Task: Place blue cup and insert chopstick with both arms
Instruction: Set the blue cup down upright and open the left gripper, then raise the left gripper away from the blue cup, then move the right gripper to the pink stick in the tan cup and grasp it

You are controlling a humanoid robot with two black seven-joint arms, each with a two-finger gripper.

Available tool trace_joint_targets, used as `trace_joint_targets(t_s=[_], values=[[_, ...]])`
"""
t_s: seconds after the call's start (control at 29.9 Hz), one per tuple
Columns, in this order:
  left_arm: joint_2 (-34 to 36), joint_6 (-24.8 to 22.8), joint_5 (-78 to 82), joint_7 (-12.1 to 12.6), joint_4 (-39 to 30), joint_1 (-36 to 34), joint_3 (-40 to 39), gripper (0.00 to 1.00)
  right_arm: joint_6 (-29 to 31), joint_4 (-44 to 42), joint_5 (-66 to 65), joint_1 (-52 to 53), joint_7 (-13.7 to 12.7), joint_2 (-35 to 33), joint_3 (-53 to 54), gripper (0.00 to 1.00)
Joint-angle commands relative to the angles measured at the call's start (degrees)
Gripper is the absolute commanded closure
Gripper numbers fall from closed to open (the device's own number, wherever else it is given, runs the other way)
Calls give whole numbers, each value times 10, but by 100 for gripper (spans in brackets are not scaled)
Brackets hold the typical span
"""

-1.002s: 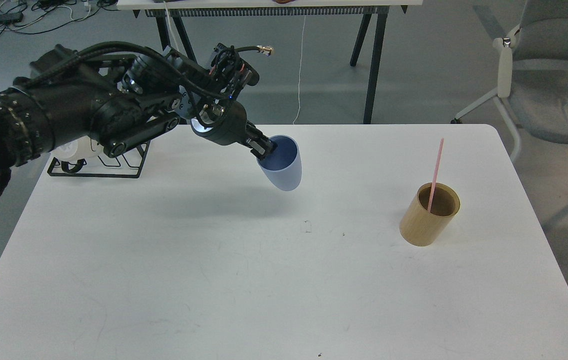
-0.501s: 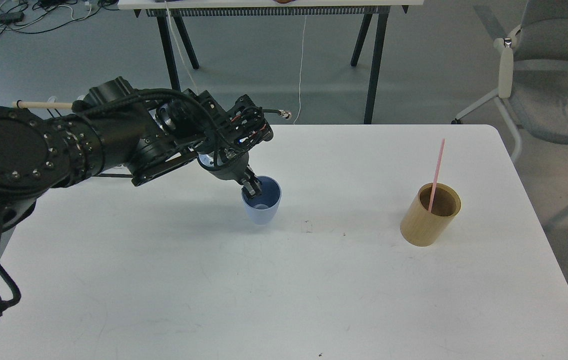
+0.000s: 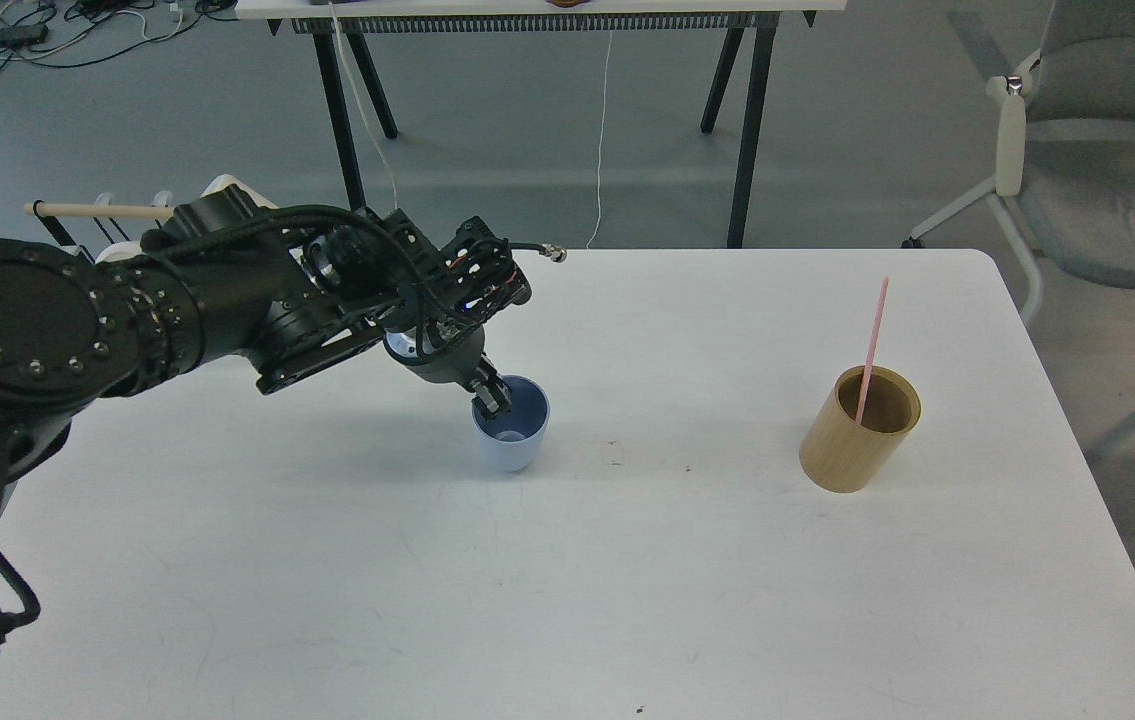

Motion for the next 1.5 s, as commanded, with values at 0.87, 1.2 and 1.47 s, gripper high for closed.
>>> trace_joint_targets(t_s=[0.87,1.2,1.47], values=[[143,0,-220,0,57,182,-521,1,-247,178,-619,79,0,64,-88,3],[148,0,-540,0,49,249,-599,1,-369,198,-717,115,0,100,-229,4],[145,0,-546,0,49,264,-599,1,-384,168,-723,131,0,164,-265,10]])
